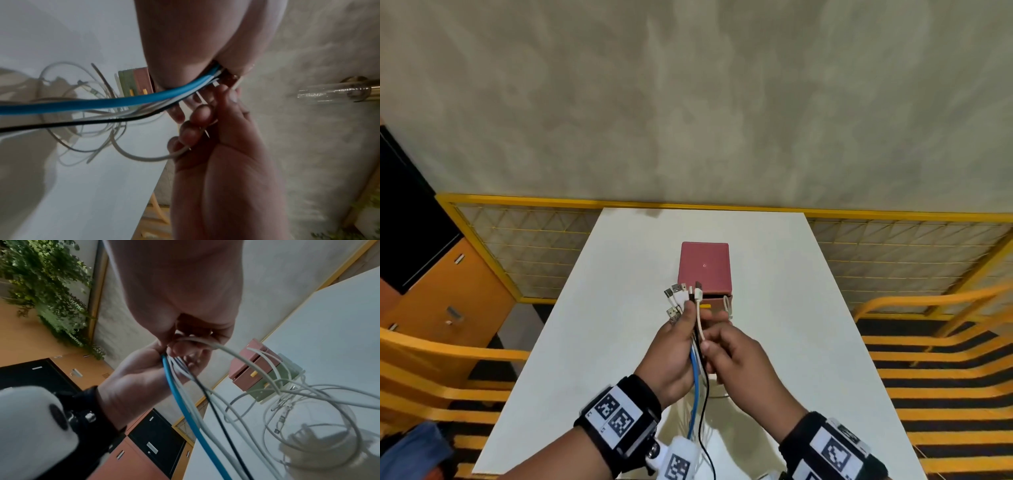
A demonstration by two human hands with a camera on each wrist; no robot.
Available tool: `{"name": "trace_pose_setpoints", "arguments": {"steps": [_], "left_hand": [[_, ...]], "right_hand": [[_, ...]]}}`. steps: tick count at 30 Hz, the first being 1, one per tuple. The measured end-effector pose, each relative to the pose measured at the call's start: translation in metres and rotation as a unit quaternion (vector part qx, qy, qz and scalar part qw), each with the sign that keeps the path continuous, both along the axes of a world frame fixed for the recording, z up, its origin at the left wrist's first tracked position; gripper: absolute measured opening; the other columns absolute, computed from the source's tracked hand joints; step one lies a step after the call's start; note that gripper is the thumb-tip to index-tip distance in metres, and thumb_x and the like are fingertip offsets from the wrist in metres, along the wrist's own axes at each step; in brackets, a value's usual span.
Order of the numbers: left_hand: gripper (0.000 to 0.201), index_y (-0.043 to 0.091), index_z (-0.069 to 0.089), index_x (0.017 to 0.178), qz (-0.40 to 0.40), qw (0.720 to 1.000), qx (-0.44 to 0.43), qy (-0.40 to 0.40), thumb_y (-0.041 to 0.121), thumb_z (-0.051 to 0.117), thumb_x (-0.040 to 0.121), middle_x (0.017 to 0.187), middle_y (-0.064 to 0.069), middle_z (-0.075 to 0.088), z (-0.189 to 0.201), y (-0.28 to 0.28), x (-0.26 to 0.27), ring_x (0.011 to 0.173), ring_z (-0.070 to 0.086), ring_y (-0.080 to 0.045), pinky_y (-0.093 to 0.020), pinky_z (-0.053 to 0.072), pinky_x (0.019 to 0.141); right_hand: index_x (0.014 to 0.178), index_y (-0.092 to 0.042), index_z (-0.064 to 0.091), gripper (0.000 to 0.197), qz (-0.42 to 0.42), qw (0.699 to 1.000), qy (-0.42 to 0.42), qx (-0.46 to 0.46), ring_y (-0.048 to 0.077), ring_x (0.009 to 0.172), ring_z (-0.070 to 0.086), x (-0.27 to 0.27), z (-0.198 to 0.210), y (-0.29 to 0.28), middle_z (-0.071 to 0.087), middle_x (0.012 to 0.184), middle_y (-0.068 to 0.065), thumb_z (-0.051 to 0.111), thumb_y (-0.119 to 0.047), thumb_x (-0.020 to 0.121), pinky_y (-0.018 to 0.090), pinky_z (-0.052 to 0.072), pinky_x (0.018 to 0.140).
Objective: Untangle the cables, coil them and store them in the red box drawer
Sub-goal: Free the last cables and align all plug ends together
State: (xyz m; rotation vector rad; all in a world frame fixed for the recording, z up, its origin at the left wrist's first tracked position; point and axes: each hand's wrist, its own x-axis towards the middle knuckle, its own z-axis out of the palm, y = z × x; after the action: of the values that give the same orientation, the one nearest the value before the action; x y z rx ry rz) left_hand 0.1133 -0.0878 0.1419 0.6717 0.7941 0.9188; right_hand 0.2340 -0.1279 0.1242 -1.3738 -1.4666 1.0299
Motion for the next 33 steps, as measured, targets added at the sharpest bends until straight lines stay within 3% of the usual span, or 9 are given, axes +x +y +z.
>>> {"name": "trace_pose_setpoints", "arguments": {"steps": [3, 8, 12, 15, 19, 22, 27, 29, 33], "left_hand": [[0.042, 0.008, 0.069, 0.086, -0.001, 0.999, -0.010, -0.040, 0.042, 0.047, 0.093, 0.108, -0.018, 0.073, -0.005, 0.000, 0.005, 0.096, 0.070, -0.030, -0.040, 0.055, 0.079], [0.039, -0.005, 0.063, 0.104, -0.010, 1.000, -0.001, -0.021, 0.031, 0.048, 0.098, 0.116, -0.019, 0.072, -0.009, 0.002, 0.004, 0.097, 0.071, -0.027, -0.040, 0.054, 0.079], [0.029, 0.005, 0.072, 0.088, 0.015, 1.000, 0.017, -0.016, 0.029, 0.056, 0.088, 0.110, -0.021, 0.073, -0.006, 0.005, 0.002, 0.105, 0.069, -0.031, -0.042, 0.058, 0.079], [0.030, 0.013, 0.070, 0.076, 0.067, 0.997, 0.021, -0.038, 0.030, 0.052, 0.093, 0.087, -0.018, 0.075, -0.002, 0.013, -0.005, 0.099, 0.070, -0.033, -0.044, 0.050, 0.087], [0.033, 0.008, 0.060, 0.081, 0.102, 0.994, 0.026, -0.036, 0.025, 0.042, 0.102, 0.061, -0.007, 0.062, 0.003, 0.017, -0.011, 0.070, 0.070, -0.027, -0.047, 0.052, 0.089], [0.032, 0.010, 0.060, 0.084, 0.096, 0.995, 0.023, -0.013, 0.031, 0.044, 0.101, 0.056, -0.003, 0.048, 0.000, 0.012, -0.009, 0.051, 0.055, -0.017, -0.043, 0.056, 0.070], [0.029, 0.009, 0.055, 0.086, 0.051, 0.998, 0.038, -0.013, 0.037, 0.052, 0.090, 0.049, 0.002, 0.032, -0.005, -0.001, -0.008, 0.035, 0.030, -0.008, -0.024, 0.035, 0.043], [0.030, 0.010, 0.055, 0.083, 0.038, 0.999, 0.023, 0.006, 0.039, 0.053, 0.091, 0.047, 0.002, 0.029, -0.008, -0.006, -0.010, 0.034, 0.026, -0.007, -0.021, 0.027, 0.041], [0.037, 0.016, 0.046, 0.069, -0.022, 0.995, -0.032, 0.091, 0.035, 0.051, 0.099, 0.051, 0.001, 0.022, -0.024, -0.022, -0.024, 0.037, 0.019, -0.010, -0.018, 0.017, 0.041]], "right_hand": [[0.090, -0.024, 0.066, 0.011, -0.031, 0.999, -0.011, 0.015, 0.002, 0.075, 0.066, 0.000, -0.004, 0.002, 0.070, 0.081, -0.014, 0.058, -0.017, 0.094, 0.019, 0.051, 0.069], [0.079, -0.029, 0.060, 0.017, -0.031, 0.998, -0.051, 0.028, 0.002, 0.063, 0.058, 0.001, -0.008, -0.001, 0.063, 0.065, -0.012, 0.058, -0.021, 0.093, 0.022, 0.047, 0.063], [0.080, -0.030, 0.065, 0.010, -0.027, 0.997, -0.066, 0.029, 0.001, 0.072, 0.058, 0.008, -0.012, 0.002, 0.063, 0.075, -0.010, 0.066, -0.024, 0.088, 0.016, 0.045, 0.067], [0.082, -0.031, 0.065, 0.010, -0.094, 0.988, -0.116, 0.024, 0.000, 0.087, 0.055, 0.018, -0.017, -0.002, 0.057, 0.091, -0.011, 0.074, -0.030, 0.080, 0.015, 0.041, 0.078], [0.070, -0.017, 0.061, 0.035, -0.083, 0.978, 0.037, -0.186, 0.014, 0.064, 0.055, 0.025, -0.016, -0.010, 0.062, 0.068, -0.004, 0.061, -0.046, 0.090, 0.027, 0.042, 0.065], [0.088, -0.011, 0.066, 0.051, 0.009, 0.897, 0.205, -0.391, 0.019, 0.065, 0.061, 0.016, -0.014, -0.008, 0.068, 0.073, 0.005, 0.046, -0.058, 0.095, 0.028, 0.047, 0.062], [0.087, -0.013, 0.063, 0.033, 0.004, 0.830, 0.352, -0.433, 0.018, 0.071, 0.067, 0.019, -0.020, 0.022, 0.069, 0.079, 0.006, 0.055, -0.045, 0.091, 0.030, 0.051, 0.069], [0.080, -0.014, 0.063, 0.021, -0.028, 0.821, 0.377, -0.428, 0.016, 0.062, 0.063, 0.017, -0.018, 0.030, 0.065, 0.072, 0.004, 0.064, -0.035, 0.082, 0.027, 0.047, 0.060], [0.072, -0.014, 0.056, 0.025, -0.100, 0.802, 0.442, -0.390, 0.017, 0.053, 0.057, 0.018, -0.009, 0.047, 0.060, 0.060, 0.003, 0.052, -0.025, 0.094, 0.032, 0.046, 0.063]]}}
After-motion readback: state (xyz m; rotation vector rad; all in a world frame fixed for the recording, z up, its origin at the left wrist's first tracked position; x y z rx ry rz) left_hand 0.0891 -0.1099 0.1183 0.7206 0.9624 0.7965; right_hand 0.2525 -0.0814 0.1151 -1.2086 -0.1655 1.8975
